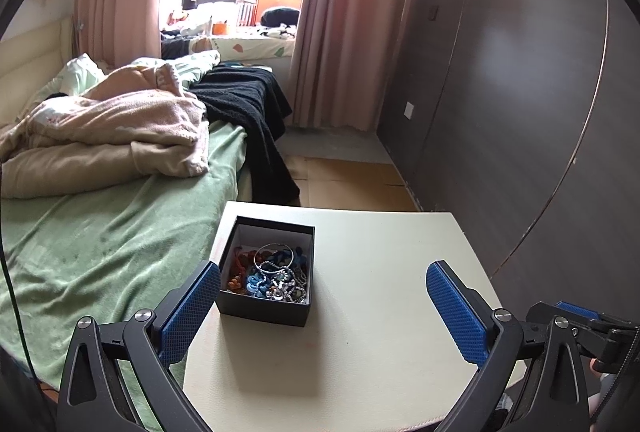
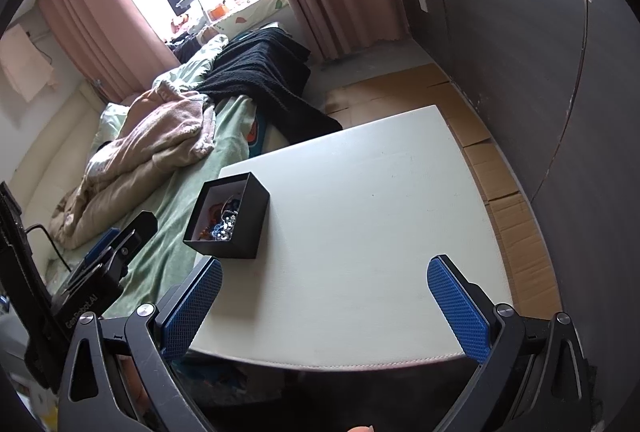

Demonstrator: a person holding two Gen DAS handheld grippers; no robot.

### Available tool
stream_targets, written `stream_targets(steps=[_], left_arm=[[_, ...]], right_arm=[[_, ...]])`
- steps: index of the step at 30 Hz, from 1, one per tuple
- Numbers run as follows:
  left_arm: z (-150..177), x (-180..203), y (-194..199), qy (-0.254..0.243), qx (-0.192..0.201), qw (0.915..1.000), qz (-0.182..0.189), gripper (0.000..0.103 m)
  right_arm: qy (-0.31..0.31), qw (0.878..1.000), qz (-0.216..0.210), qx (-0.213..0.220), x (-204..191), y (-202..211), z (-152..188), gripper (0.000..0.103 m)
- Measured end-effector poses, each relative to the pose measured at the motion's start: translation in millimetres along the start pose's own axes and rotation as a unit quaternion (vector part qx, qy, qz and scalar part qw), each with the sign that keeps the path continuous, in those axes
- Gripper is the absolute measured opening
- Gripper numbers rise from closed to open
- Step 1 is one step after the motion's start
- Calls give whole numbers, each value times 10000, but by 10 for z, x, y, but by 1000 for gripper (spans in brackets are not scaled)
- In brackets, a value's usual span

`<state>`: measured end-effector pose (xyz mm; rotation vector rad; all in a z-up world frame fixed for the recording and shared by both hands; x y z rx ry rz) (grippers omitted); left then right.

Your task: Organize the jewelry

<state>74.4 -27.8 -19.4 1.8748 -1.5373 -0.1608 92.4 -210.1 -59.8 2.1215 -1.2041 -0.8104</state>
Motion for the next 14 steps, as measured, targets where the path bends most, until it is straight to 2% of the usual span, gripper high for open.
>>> stream_targets(steps=[10,14], left_arm=[[-6,-19,-10,23,109,9999,-128,102],[51,29,-119,-98,19,9997,-201,102]], right_arm=[[3,10000,2,-52,-17,-23,13,103],[27,9999,36,-128,-27,-49,44,103]])
Point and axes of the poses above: each gripper's, at about its wrist camera, not at the fingertips, and y roughly against the way its jaws point, x to its right, z to its underside, the point moved 8 cm from there along -y, roughly the way its jaws point, and after that the axes turned 13 degrees about y, right-handed, at the moved point
